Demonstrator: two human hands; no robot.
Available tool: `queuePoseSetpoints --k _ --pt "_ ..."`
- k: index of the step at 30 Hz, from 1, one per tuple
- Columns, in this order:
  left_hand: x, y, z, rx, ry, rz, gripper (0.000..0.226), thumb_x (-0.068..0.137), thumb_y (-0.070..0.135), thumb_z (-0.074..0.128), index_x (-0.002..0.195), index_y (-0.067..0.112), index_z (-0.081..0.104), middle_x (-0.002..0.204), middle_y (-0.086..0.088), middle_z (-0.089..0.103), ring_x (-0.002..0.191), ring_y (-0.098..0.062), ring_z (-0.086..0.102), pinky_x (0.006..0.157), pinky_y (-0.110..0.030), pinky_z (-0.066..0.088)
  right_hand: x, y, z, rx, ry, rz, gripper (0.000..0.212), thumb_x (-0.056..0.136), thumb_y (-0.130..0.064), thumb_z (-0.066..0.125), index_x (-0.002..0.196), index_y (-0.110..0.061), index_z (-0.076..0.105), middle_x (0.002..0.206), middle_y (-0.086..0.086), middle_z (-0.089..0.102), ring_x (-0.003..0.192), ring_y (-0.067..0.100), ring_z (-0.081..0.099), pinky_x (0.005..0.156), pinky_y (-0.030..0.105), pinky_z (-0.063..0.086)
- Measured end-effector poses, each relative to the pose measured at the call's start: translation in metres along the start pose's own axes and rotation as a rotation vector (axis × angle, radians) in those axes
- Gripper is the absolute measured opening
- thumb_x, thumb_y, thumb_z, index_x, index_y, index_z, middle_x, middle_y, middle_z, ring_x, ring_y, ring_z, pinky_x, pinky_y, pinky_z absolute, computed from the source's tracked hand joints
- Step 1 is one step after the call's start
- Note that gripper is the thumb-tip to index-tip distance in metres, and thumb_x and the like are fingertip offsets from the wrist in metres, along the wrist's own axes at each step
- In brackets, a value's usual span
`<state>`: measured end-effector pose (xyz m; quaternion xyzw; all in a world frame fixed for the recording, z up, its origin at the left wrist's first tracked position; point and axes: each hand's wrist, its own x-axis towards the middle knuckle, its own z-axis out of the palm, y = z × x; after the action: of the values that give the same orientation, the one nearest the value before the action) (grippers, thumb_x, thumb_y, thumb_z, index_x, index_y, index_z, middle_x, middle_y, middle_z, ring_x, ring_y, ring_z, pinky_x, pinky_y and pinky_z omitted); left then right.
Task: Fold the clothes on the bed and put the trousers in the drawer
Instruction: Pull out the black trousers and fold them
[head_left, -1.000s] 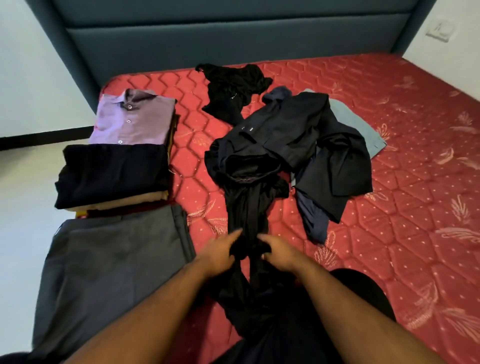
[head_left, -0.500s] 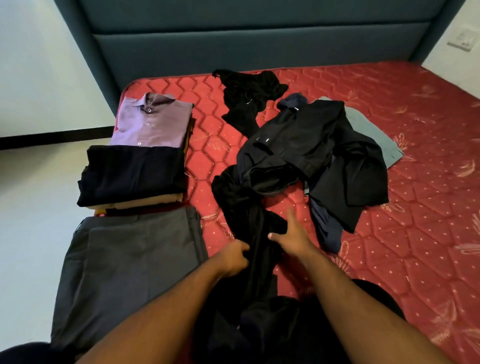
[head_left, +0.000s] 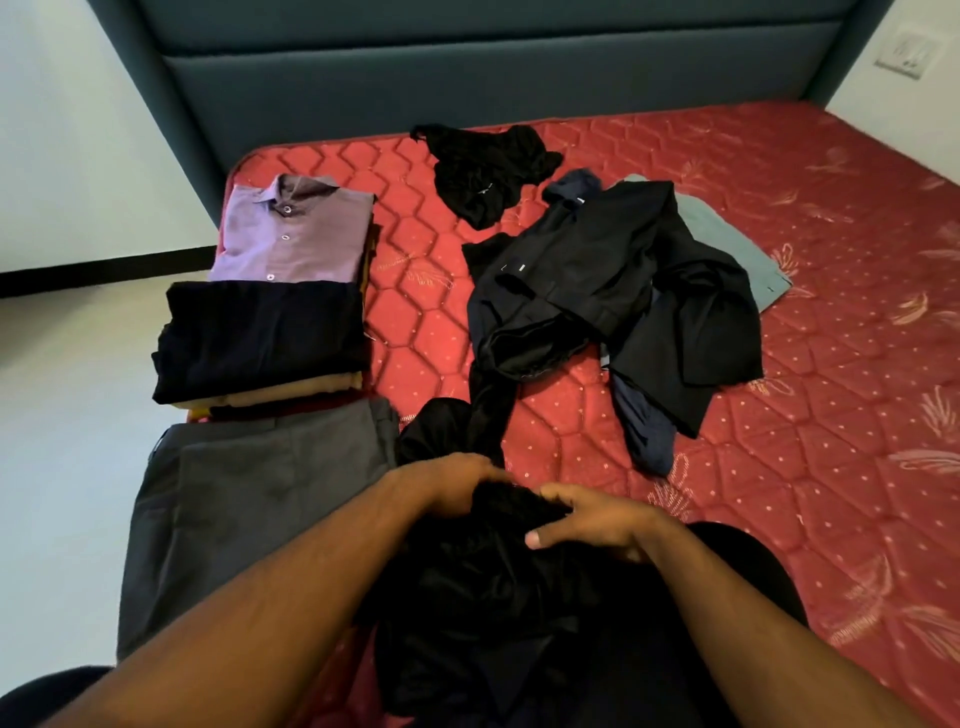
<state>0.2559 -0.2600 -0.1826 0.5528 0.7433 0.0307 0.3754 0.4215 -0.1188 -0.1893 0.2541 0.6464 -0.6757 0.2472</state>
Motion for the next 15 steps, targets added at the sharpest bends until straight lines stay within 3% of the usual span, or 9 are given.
queuePoseSetpoints --k 2,4,5,7,8,9,11,13,15 --pt "-0.013 -0.001 -0.01 0.298 -0.073 -0.144 0.057 0.089 0.006 0.05 0.141 0.031 0.05 0.139 -0.008 0.054 0.126 -0.029 0.053 0.101 -0.036 0.043 -0.007 -0.003 -0.006 -0.109 -0.081 0.108 0.03 0.084 -0.013 0.073 0.113 -0.014 0.065 0.113 0.009 0.069 0.102 0.022 0.067 0.089 0.037 0.055" --pt "-0.031 0.01 -0.022 0.501 -0.003 -0.247 0.043 0.091 0.016 0.05 0.132 0.029 0.057 0.134 -0.006 0.057 0.121 -0.03 0.057 0.094 -0.04 0.047 -0.007 -0.008 -0.007 -0.209 -0.15 0.193 0.03 0.085 -0.018 0.073 0.114 -0.014 0.066 0.114 0.01 0.069 0.103 0.024 0.067 0.093 0.041 0.053" --pt "-0.039 0.016 -0.027 0.61 0.048 -0.25 0.038 0.091 0.019 0.05 0.127 0.026 0.059 0.132 -0.005 0.057 0.12 -0.03 0.057 0.093 -0.04 0.048 -0.007 -0.015 -0.006 -0.245 -0.179 0.204 0.022 0.086 -0.02 0.072 0.107 -0.013 0.067 0.107 0.009 0.071 0.096 0.022 0.069 0.089 0.038 0.055" --pt "-0.051 0.018 -0.035 0.765 0.17 -0.096 0.034 0.086 0.023 0.051 0.116 0.02 0.065 0.13 -0.001 0.056 0.122 -0.027 0.052 0.093 -0.039 0.043 -0.011 -0.034 -0.001 -0.329 -0.198 0.158 0.009 0.087 -0.023 0.071 0.089 -0.015 0.068 0.087 0.003 0.07 0.076 0.015 0.066 0.074 0.029 0.055" --pt "-0.052 0.015 -0.04 0.716 0.21 0.073 0.031 0.08 0.025 0.051 0.105 0.02 0.07 0.127 0.001 0.057 0.122 -0.025 0.05 0.093 -0.038 0.039 -0.013 -0.045 -0.001 -0.378 -0.158 0.091 0.009 0.086 -0.022 0.073 0.082 -0.018 0.066 0.079 -0.001 0.068 0.071 0.011 0.063 0.067 0.024 0.053" --pt "-0.057 0.012 -0.046 0.512 0.219 0.252 0.027 0.074 0.025 0.05 0.088 0.021 0.073 0.116 0.002 0.063 0.115 -0.023 0.053 0.092 -0.037 0.039 -0.015 -0.057 -0.002 -0.42 -0.091 0.002 0.013 0.083 -0.018 0.075 0.077 -0.02 0.064 0.075 -0.005 0.065 0.069 0.008 0.06 0.063 0.023 0.049" --pt "-0.066 0.016 -0.06 -0.178 0.129 0.387 0.015 0.067 0.026 0.048 0.056 0.026 0.058 0.069 0.003 0.058 0.071 -0.02 0.055 0.07 -0.033 0.045 -0.02 -0.08 -0.009 -0.492 0.021 -0.153 0.024 0.076 -0.008 0.079 0.079 -0.022 0.06 0.076 -0.006 0.06 0.073 0.008 0.055 0.067 0.027 0.045" --pt "-0.066 0.02 -0.081 -0.617 0.034 0.178 0.012 0.068 0.027 0.044 0.059 0.024 0.051 0.052 0.008 0.044 0.049 -0.01 0.039 0.049 -0.025 0.034 -0.025 -0.109 -0.021 -0.641 0.113 -0.25 0.041 0.069 -0.004 0.082 0.095 -0.023 0.056 0.093 0.0 0.058 0.086 0.012 0.052 0.076 0.036 0.045" --pt "-0.068 0.017 -0.1 -0.562 -0.11 -0.129 0.024 0.079 0.031 0.043 0.078 0.012 0.058 0.056 0.003 0.054 0.043 -0.012 0.044 0.046 -0.02 0.033 -0.039 -0.15 -0.034 -0.775 0.171 -0.312 0.065 0.067 -0.002 0.084 0.118 -0.021 0.049 0.116 0.002 0.054 0.104 0.014 0.051 0.087 0.027 0.046"
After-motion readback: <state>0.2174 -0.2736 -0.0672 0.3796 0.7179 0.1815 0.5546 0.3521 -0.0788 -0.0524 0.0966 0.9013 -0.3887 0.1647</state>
